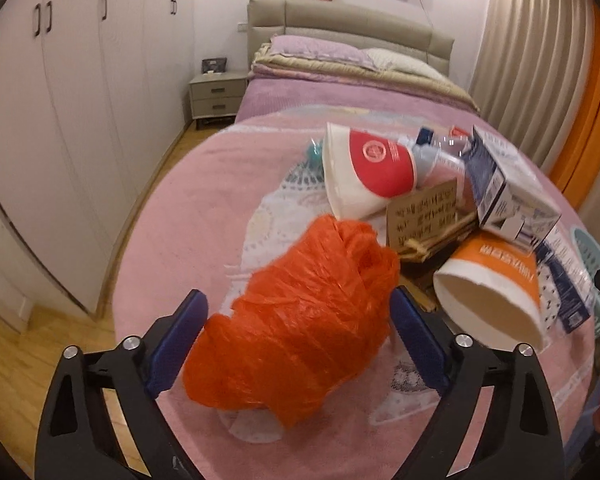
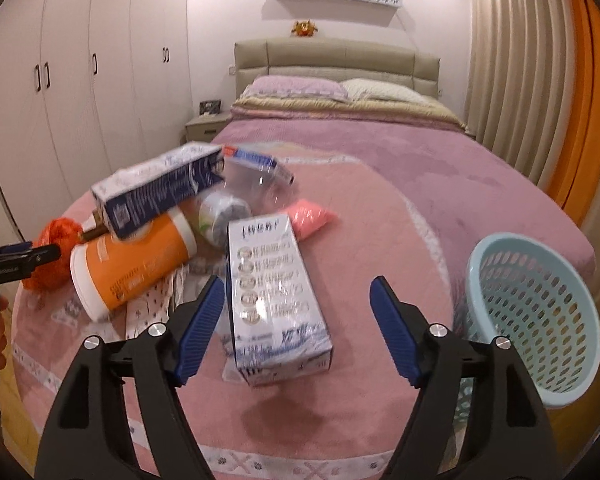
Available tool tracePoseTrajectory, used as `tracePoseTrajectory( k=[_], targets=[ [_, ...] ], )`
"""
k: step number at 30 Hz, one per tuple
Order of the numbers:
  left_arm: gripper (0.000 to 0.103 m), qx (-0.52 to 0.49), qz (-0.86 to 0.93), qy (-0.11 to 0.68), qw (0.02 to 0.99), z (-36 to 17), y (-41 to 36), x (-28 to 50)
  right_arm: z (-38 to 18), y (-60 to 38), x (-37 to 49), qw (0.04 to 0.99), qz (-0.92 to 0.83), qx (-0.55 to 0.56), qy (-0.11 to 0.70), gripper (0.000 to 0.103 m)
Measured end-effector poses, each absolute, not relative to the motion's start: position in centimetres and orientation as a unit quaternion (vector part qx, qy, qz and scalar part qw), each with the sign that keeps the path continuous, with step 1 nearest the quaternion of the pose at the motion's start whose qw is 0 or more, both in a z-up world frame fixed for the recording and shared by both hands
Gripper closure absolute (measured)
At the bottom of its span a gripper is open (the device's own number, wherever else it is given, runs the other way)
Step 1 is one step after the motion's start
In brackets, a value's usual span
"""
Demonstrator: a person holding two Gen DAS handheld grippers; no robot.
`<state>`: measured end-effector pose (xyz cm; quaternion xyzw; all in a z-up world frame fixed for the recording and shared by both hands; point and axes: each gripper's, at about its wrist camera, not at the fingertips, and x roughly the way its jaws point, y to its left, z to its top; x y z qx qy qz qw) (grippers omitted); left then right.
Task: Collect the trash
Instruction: 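Grasp the orange plastic bag with left tool while right tool grasps the white milk carton, then carry the bag and carton to the blue basket and release both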
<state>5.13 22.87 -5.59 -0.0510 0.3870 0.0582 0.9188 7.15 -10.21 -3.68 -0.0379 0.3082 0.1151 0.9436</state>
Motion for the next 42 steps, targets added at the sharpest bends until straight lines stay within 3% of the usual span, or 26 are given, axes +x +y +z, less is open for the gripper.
tracePoseTrajectory(
  k=[4, 7, 11, 18, 21, 25, 42],
  targets=[
    [0.040, -0.050, 0.047, 0.392, 0.917, -6.2, 22.6, 5.1, -4.7, -10.1, 7.3, 0.938, 0.117, -0.045, 0.324, 0.029],
    [0.050, -0.041, 0.046, 0.386, 0.920, -5.9, 22.3, 4.7, -5.4, -10.0, 7.9, 0.933, 0.123, -0.043, 0.335, 0.029],
    [0.056, -0.037, 0.056, 0.380, 0.923, -5.4, 22.0, 4.3, -6.2, -9.8, 8.5, 0.927, 0.133, -0.039, 0.349, 0.029],
    [0.057, -0.049, 0.061, 0.360, 0.930, -3.7, 21.2, 2.5, -7.7, -9.6, 9.5, 0.917, 0.145, -0.027, 0.371, 0.029],
    [0.057, -0.049, 0.057, 0.346, 0.935, -2.4, 20.3, 2.2, -7.6, -9.7, 9.4, 0.917, 0.153, -0.021, 0.368, 0.042],
    [0.057, -0.048, 0.031, 0.325, 0.944, -0.7, 18.2, 1.7, -7.4, -9.9, 9.1, 0.917, 0.167, -0.015, 0.363, 0.045],
    [0.057, 0.003, -0.109, 0.308, 0.945, 1.6, 3.5, 6.3, -1.9, -18.7, 7.5, 0.951, 0.119, 0.048, 0.281, 0.050]
  ],
)
